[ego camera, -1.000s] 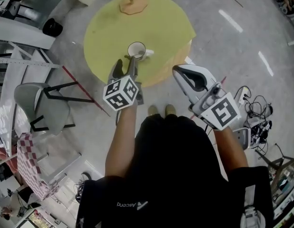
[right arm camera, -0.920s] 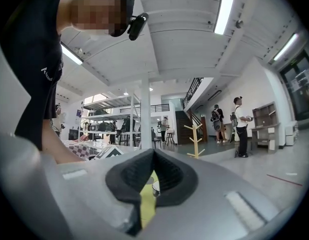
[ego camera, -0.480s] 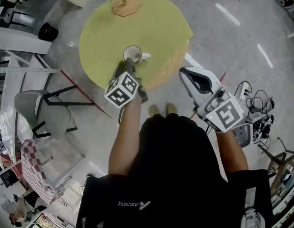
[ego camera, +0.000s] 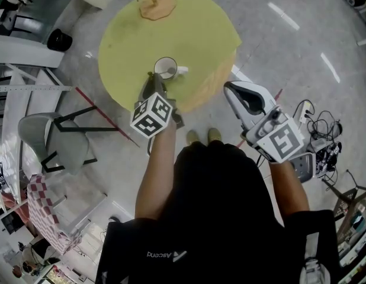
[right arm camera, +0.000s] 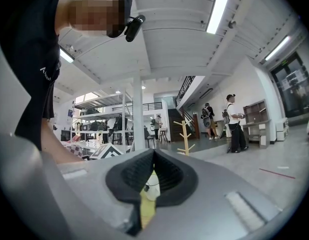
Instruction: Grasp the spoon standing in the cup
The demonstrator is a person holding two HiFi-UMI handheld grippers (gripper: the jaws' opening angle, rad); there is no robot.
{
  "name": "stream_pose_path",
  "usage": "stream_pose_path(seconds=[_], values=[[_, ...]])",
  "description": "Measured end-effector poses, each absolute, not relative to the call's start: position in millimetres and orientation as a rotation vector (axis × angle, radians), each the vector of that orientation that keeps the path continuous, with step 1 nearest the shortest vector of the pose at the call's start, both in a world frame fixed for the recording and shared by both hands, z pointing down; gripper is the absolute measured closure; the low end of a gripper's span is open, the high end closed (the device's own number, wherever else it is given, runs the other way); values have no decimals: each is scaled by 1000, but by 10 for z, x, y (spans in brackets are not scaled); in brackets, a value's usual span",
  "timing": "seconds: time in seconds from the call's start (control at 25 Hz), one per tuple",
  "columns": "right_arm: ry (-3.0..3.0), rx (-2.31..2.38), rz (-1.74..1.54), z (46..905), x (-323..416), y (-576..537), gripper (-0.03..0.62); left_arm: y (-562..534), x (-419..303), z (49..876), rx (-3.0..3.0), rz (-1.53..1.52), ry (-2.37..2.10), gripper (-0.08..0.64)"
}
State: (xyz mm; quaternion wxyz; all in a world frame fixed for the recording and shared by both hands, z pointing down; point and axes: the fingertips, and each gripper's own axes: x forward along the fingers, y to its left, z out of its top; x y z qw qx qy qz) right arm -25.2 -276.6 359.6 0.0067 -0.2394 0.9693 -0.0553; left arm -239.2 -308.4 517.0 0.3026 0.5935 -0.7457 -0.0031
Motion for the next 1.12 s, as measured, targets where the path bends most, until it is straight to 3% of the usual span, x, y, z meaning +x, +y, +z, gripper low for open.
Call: stream_pose_path(seconds=[0.6,1.12], values=[[2967,-750,-170,3394,-394,-2774,589,-2920,-2284,4082,2048,-20,-1967,514],[2900,-671,-83,2888,-549,-2514,589,-2283,-2194,2795,2405,-224,-1948,514]])
